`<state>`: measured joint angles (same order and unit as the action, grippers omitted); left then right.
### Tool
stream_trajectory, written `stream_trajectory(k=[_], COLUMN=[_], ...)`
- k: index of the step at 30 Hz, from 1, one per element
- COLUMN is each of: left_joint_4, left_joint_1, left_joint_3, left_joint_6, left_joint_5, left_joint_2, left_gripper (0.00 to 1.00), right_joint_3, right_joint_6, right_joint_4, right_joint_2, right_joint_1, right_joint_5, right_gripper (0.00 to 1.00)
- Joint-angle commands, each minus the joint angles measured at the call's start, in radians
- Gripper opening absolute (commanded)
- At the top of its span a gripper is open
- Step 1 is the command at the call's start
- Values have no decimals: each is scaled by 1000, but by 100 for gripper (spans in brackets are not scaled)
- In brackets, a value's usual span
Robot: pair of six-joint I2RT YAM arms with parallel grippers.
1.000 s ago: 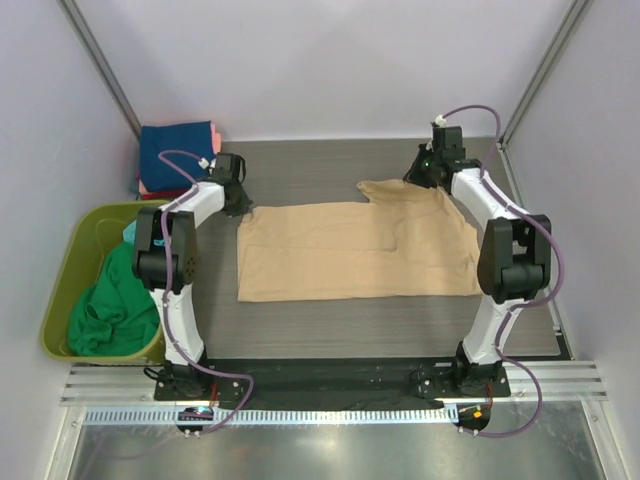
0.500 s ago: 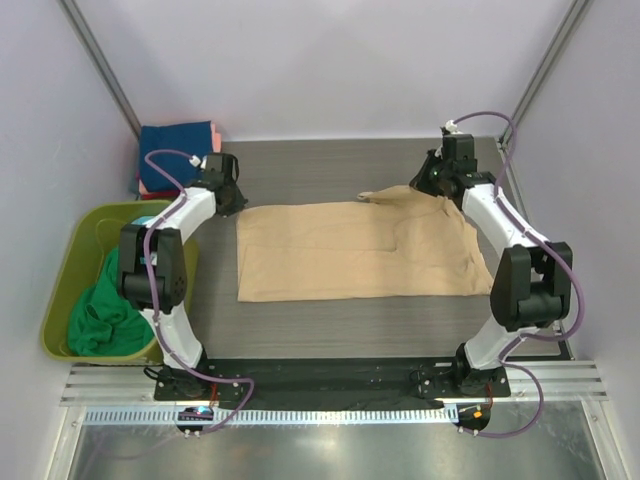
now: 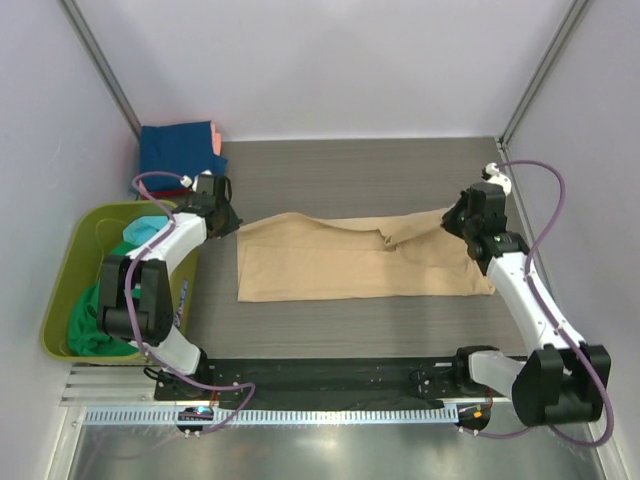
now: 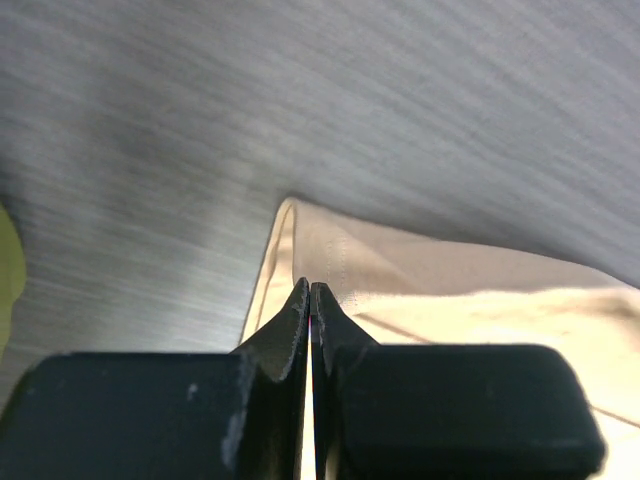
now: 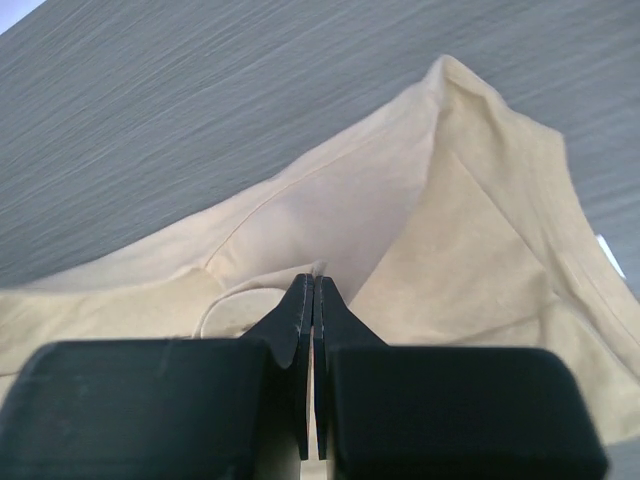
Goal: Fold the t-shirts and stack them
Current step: Fold the tshirt
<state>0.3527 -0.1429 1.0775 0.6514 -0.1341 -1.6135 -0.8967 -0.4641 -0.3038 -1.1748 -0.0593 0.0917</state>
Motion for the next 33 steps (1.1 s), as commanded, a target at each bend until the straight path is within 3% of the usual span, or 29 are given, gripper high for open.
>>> stream_trajectory(k=[1,15,16,17,18,19,20,22,28,33], left_joint_4=[-57,-54,-47,-37,-26,-23,-23,-20,-21,-58], left_joint_1=[-3,-15,-15,-15,-15,-15,-17,-29,-171,-268], left_joint_3=[-54,-151,-154,-153,-157,-160,-166,-166,-125,-76], left_joint_6=[22,30,36,45,53,66,70,65,16,10], left_joint_5=[-6,-42,-45,-56,-64,-77,-81,-97,-142,-58], left_joint_2=[59,173,178,191,201,222,230,250,224,48], left_gripper=[0,2,10,19,41,51,60,63,63,61], right_joint_3=[79,304,315,324,347,358,372,369,352,312], right_joint_6=[-36,-185,-206,-217,-226,-247,-254,-262,-261,-301], right_joint_4=[31,-98,-109,-125,-129,-130,-130,-124,21,37], right_joint_2=[134,421,426,432,435,431,425,405,264,54], right_joint_1=[3,47,47,80,88,113,127,148,132,23], right_joint_5=[114,273,276,278,272,264,247,201,-41,-24], right_gripper=[1,1,5,31,50,81,88,95,95,95])
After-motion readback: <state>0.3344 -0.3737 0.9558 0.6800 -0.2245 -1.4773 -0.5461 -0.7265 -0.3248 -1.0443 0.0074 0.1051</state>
